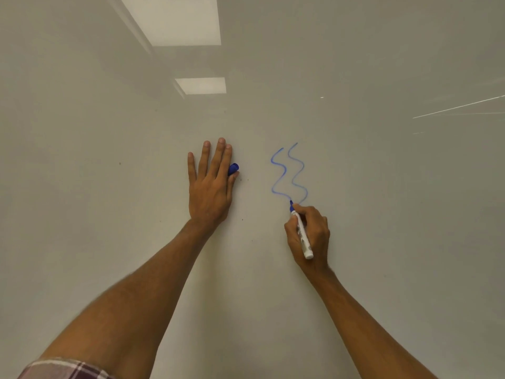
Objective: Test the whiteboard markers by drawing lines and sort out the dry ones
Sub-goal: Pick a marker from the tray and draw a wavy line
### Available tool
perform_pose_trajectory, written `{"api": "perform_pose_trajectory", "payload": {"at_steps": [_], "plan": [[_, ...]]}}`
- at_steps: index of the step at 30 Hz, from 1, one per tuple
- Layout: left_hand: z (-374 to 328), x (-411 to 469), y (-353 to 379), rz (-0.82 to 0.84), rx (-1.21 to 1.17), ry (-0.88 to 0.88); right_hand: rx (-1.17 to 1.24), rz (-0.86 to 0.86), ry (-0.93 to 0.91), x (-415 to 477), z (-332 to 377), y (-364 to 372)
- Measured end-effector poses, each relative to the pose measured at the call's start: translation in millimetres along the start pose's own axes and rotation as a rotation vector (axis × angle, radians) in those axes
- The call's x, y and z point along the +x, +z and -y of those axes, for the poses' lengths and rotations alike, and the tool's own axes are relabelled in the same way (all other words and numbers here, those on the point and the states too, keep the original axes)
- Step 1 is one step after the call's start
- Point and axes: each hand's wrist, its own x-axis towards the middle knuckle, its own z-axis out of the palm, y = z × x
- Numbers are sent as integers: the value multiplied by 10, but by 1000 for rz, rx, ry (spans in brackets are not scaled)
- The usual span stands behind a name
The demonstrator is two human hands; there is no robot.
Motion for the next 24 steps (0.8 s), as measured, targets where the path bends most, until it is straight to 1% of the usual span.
{"api": "perform_pose_trajectory", "payload": {"at_steps": [2,6,9,11,14,17,21,24], "plan": [[1,15,-5,-4,-24,-2,-29,53,-36,-130,14,-17],[-44,50,-62,40,-100,-24,-113,218,-205,-242,26,-41],[-92,32,-154,91,-105,-43,-156,257,-201,-215,59,-113],[-128,-48,-210,100,-64,-20,-181,290,-232,-241,44,-173],[-183,-252,-253,115,-40,40,-200,402,-332,-280,-19,-269],[-256,-538,-256,161,-35,64,-208,522,-374,-316,-31,-369],[-372,-959,-246,229,-26,60,-149,608,-322,-449,73,-573],[-468,-1232,-246,280,-35,48,-56,662,-191,-589,128,-706]]}}
